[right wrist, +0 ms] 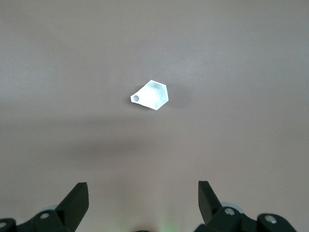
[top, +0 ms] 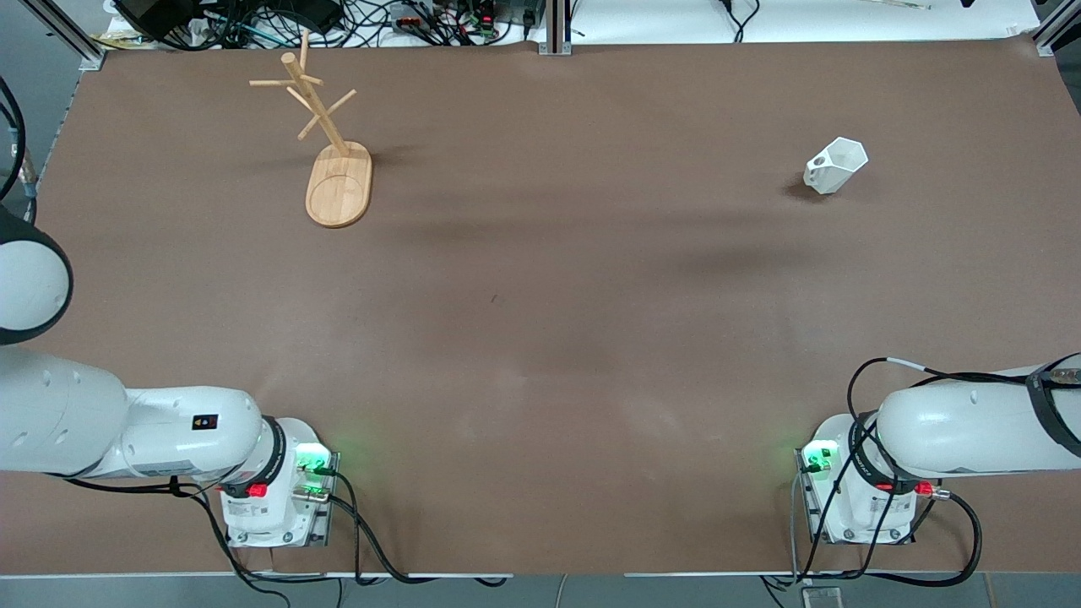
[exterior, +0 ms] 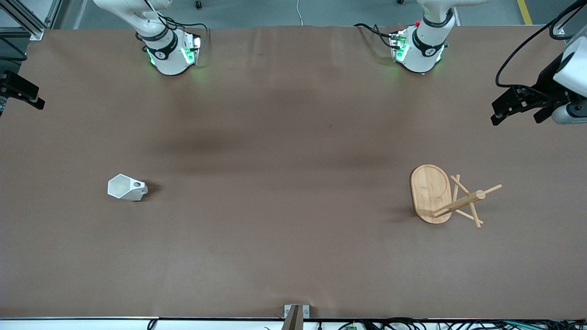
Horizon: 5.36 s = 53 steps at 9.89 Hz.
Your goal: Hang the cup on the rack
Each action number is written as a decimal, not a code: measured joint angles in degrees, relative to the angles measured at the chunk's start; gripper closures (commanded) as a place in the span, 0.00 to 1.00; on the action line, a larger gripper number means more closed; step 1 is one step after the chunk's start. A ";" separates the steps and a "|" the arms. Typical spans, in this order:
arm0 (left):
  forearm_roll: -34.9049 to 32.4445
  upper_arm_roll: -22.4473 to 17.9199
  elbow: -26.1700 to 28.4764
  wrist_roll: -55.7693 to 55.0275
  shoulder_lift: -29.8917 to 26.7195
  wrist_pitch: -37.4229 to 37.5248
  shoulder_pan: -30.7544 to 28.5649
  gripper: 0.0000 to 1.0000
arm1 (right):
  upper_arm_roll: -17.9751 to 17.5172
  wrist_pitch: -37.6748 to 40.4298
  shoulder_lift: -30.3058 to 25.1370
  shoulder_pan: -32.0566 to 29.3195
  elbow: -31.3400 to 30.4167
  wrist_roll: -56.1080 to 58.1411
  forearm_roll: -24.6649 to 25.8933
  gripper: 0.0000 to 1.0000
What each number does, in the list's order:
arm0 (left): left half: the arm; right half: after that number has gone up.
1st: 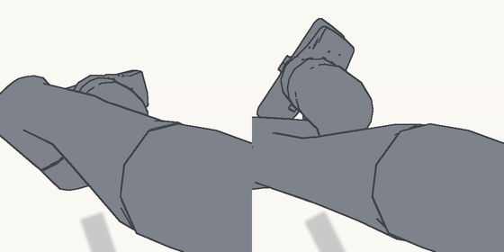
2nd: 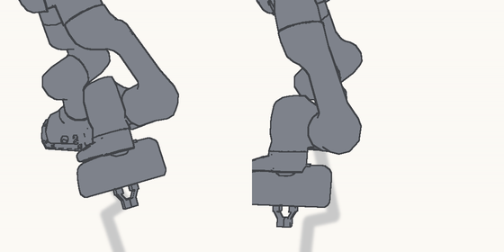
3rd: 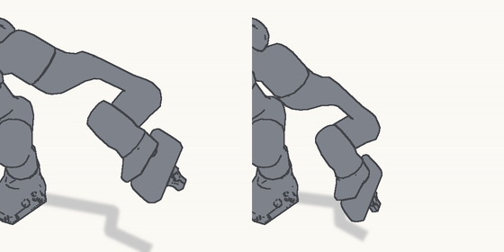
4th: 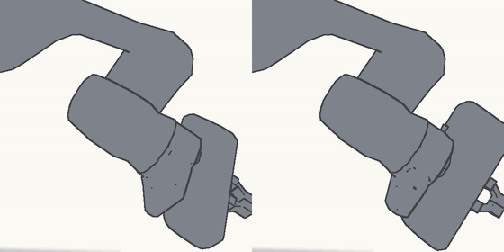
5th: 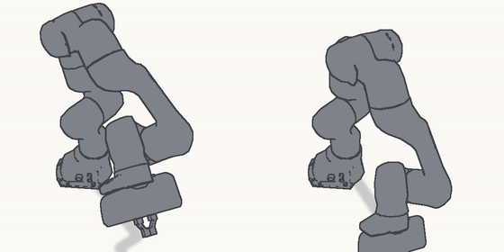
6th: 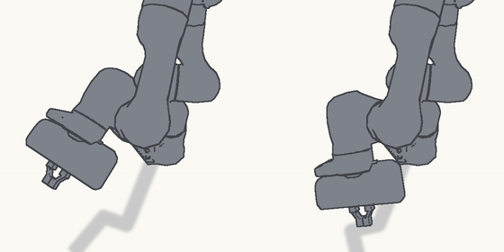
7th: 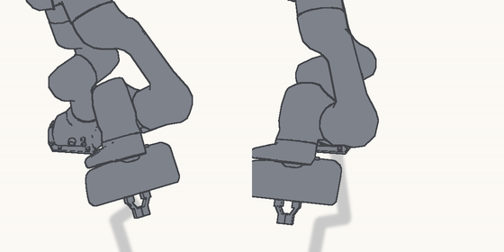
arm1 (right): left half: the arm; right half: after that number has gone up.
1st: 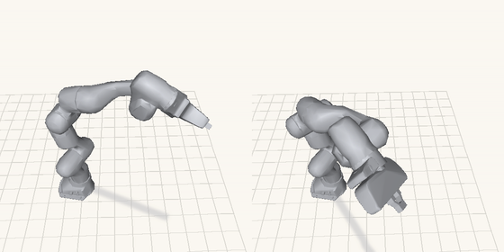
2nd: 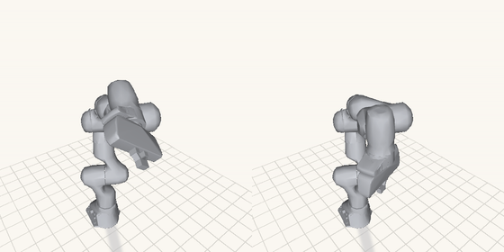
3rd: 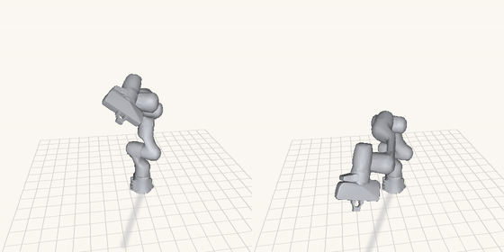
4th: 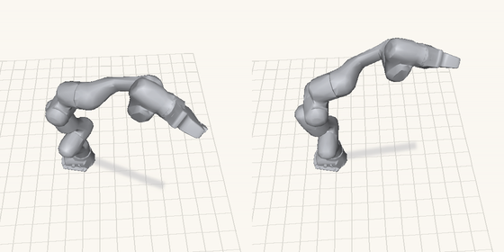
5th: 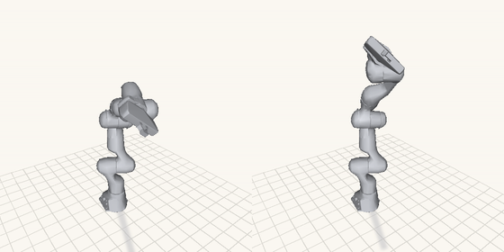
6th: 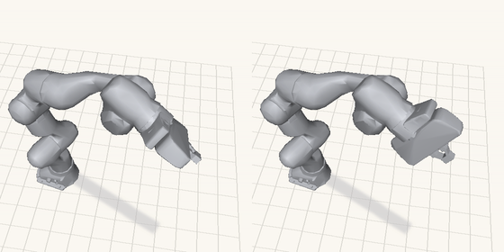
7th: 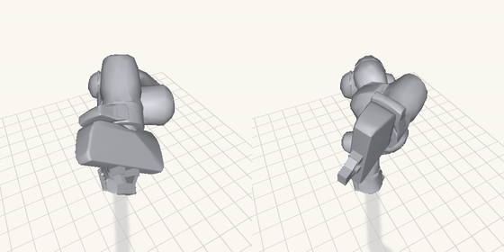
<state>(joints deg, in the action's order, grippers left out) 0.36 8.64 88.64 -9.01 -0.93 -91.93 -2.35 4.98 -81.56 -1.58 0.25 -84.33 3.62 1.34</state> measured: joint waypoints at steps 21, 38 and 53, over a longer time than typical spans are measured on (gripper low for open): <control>0.00 -0.13 -0.60 0.01 1.63 2.92 -0.30 0.00 | 0.14 -41.86 17.56 -4.71 -26.78 12.46 -3.87 0.09; 0.00 -0.09 -0.57 0.03 2.28 2.94 0.07 0.00 | -0.60 -41.64 19.72 -5.52 -24.62 19.86 -8.21 1.00; 11.61 17.98 -4.98 42.71 2.30 -4.36 0.79 0.00 | -1.33 -28.44 9.75 20.38 -19.23 12.07 -64.76 1.00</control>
<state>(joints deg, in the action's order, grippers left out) 11.98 26.62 83.66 33.70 1.37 -96.30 -1.56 3.64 -110.01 8.17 20.64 -103.56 15.69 -63.41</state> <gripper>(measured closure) 0.000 0.960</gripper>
